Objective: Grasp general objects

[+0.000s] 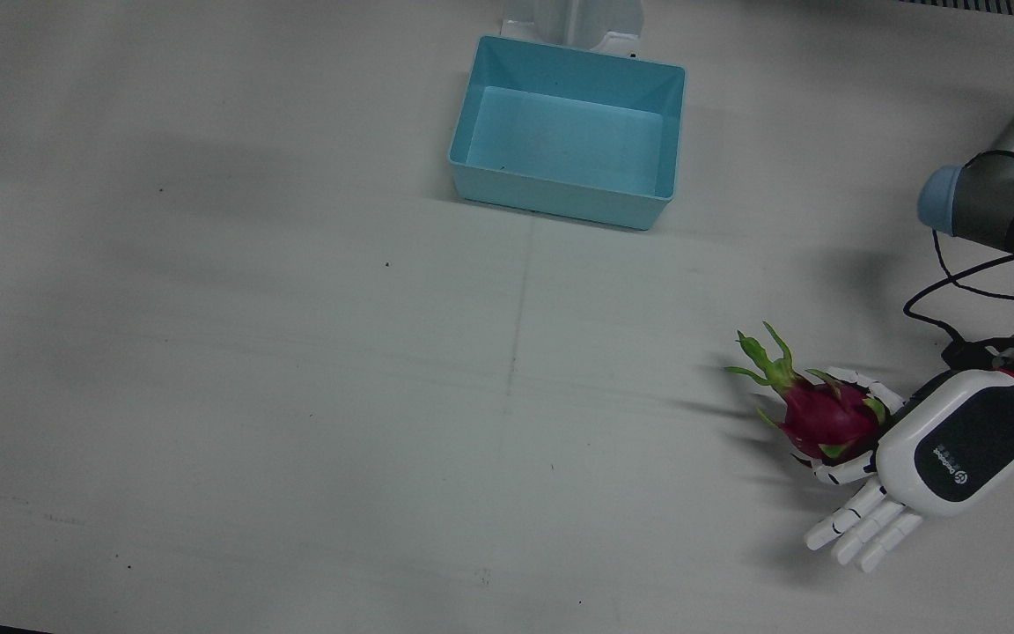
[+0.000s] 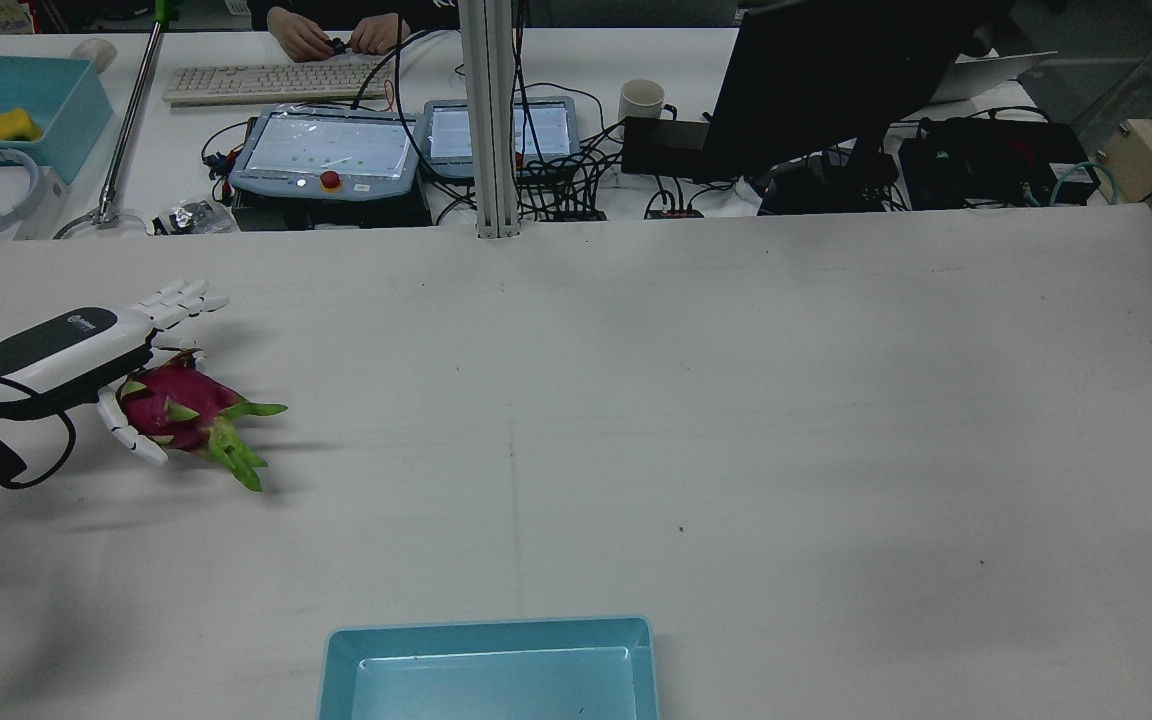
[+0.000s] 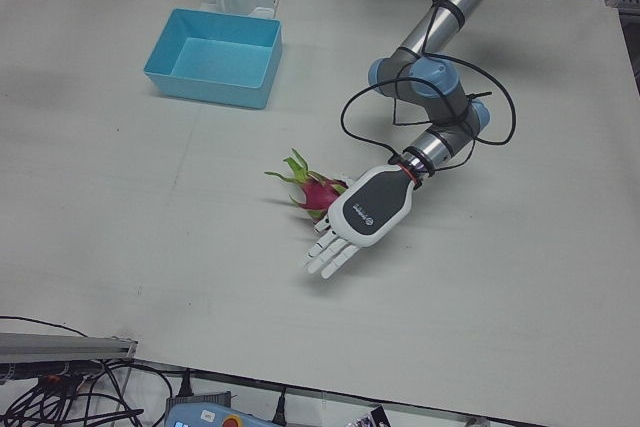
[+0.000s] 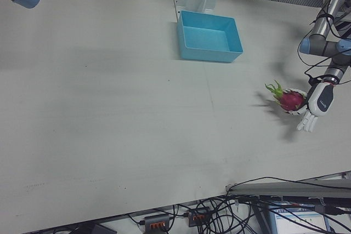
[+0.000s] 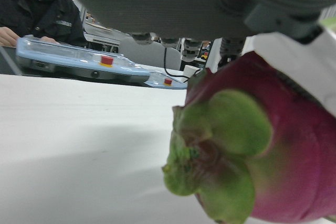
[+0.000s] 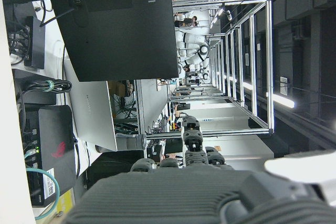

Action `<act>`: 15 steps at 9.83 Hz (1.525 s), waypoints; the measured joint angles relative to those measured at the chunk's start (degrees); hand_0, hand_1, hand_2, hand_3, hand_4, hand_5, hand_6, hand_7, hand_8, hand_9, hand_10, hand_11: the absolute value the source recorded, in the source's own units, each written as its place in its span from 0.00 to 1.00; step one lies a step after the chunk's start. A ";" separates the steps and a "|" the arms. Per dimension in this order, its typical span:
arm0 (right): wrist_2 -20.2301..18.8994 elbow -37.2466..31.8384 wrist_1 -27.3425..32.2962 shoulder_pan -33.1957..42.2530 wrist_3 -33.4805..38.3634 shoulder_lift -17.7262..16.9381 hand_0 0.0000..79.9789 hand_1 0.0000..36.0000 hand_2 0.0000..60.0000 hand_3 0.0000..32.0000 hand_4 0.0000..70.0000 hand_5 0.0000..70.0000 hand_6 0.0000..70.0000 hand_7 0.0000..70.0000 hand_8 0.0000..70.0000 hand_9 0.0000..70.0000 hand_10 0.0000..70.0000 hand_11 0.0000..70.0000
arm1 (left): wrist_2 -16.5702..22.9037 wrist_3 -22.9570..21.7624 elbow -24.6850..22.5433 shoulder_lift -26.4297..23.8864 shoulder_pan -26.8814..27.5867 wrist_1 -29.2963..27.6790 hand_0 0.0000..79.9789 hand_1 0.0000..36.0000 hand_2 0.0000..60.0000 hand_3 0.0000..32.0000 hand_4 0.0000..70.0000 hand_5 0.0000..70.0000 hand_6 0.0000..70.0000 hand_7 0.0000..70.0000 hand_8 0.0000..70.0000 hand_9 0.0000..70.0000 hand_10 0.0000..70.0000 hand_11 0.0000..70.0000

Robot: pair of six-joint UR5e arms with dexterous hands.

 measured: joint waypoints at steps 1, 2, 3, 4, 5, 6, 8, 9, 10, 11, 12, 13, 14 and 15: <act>0.00 0.00 0.00 0.00 0.00 0.00 0.00 0.00 0.00 0.00 0.00 0.00 0.00 0.00 0.00 0.00 0.00 0.00 | 2.62 -0.86 -1.80 -2.03 -0.01 3.26 0.63 0.93 1.00 0.00 0.55 0.67 0.03 0.18 0.00 0.02 0.00 0.03; 0.00 0.00 0.00 0.00 0.00 0.00 0.00 0.00 0.00 0.00 0.00 0.00 0.00 0.00 0.00 0.00 0.00 0.00 | 4.71 -1.39 -4.70 -3.59 0.09 7.19 0.63 0.93 1.00 0.00 0.57 0.68 0.05 0.21 0.00 0.02 0.02 0.05; 0.00 0.00 0.00 0.00 0.00 0.00 0.00 0.00 0.00 0.00 0.00 0.00 0.00 0.00 0.00 0.00 0.00 0.00 | 5.93 -2.37 -8.04 -4.52 0.80 10.61 0.63 0.93 1.00 0.00 0.56 0.67 0.04 0.21 0.00 0.02 0.01 0.05; 0.01 0.00 0.00 0.00 -0.01 0.00 0.00 0.00 0.00 0.00 0.00 0.00 0.00 0.00 0.00 0.00 0.00 0.00 | 6.65 -3.85 -11.17 -5.26 1.88 13.49 0.64 0.94 1.00 0.00 0.56 0.67 0.04 0.20 0.00 0.02 0.01 0.04; 0.02 0.00 0.00 0.00 -0.01 0.00 0.00 0.00 0.00 0.00 0.00 0.00 0.00 0.00 0.00 0.00 0.00 0.00 | 7.58 -5.10 -13.61 -5.99 3.20 15.78 0.65 0.96 1.00 0.00 0.58 0.68 0.04 0.22 0.00 0.02 0.00 0.02; 0.01 0.00 0.00 0.00 0.00 0.00 0.00 0.00 0.00 0.00 0.00 0.00 0.00 0.00 0.00 0.00 0.00 0.00 | 8.68 -6.11 -15.72 -6.75 5.14 18.02 0.65 0.99 1.00 0.00 0.61 0.69 0.05 0.23 0.00 0.03 0.00 0.02; 0.00 -0.02 0.00 0.00 0.05 0.00 0.00 0.00 0.00 0.00 0.00 0.00 0.00 0.00 0.00 0.00 0.00 0.00 | 9.86 -8.29 -17.99 -8.87 9.78 21.75 0.66 0.99 1.00 0.00 0.60 0.69 0.05 0.23 0.00 0.02 0.00 0.02; 0.00 -0.04 0.00 0.00 0.07 0.00 0.00 0.00 0.00 0.00 0.00 0.00 0.00 0.00 0.00 0.00 0.00 0.00 | 10.06 -9.83 -18.39 -10.09 12.01 23.22 0.67 1.00 1.00 0.00 0.62 0.70 0.05 0.23 0.00 0.03 0.00 0.01; 0.02 -0.06 0.00 0.00 0.07 0.00 0.00 0.00 0.00 0.00 0.00 0.00 0.00 0.00 0.00 0.00 0.00 0.00 | 10.18 -11.55 -18.63 -11.73 14.19 25.01 0.68 1.00 1.00 0.00 0.62 0.70 0.05 0.24 0.00 0.03 0.00 0.01; 0.02 -0.08 0.00 0.00 0.05 0.00 0.00 0.00 0.00 0.00 0.00 0.00 0.00 0.00 0.00 0.00 0.00 0.00 | 10.30 -12.80 -18.77 -13.87 16.22 27.38 0.68 1.00 1.00 0.00 0.59 0.68 0.05 0.23 0.00 0.03 0.00 0.01; 0.01 -0.08 0.00 0.00 0.03 0.00 0.00 0.00 0.00 0.00 0.00 0.00 0.00 0.00 0.00 0.00 0.00 0.00 | 10.71 -13.55 -19.17 -15.96 18.07 29.98 0.68 1.00 1.00 0.00 0.61 0.68 0.06 0.24 0.00 0.03 0.00 0.01; 0.00 -0.08 0.00 0.00 0.01 0.00 0.00 0.00 0.00 0.00 0.00 0.00 0.00 0.00 0.00 0.00 0.00 0.00 | 11.15 -13.99 -19.79 -17.32 19.45 32.28 0.69 0.98 1.00 0.00 0.61 0.68 0.06 0.24 0.00 0.03 0.00 0.02; 0.00 -0.09 0.00 0.00 0.03 0.00 0.00 0.00 0.00 0.00 0.00 0.00 0.00 0.00 0.00 0.00 0.00 0.00 | 11.59 -14.74 -20.36 -18.42 20.45 34.25 0.69 0.93 1.00 0.00 0.60 0.68 0.05 0.23 0.00 0.03 0.00 0.01; 0.00 -0.09 0.00 0.00 0.05 0.00 0.00 0.00 0.00 0.00 0.00 0.00 0.00 0.00 0.00 0.00 0.00 0.00 | 12.97 -16.28 -20.69 -19.09 20.99 35.00 0.69 0.91 1.00 0.00 0.62 0.69 0.06 0.24 0.00 0.03 0.00 0.00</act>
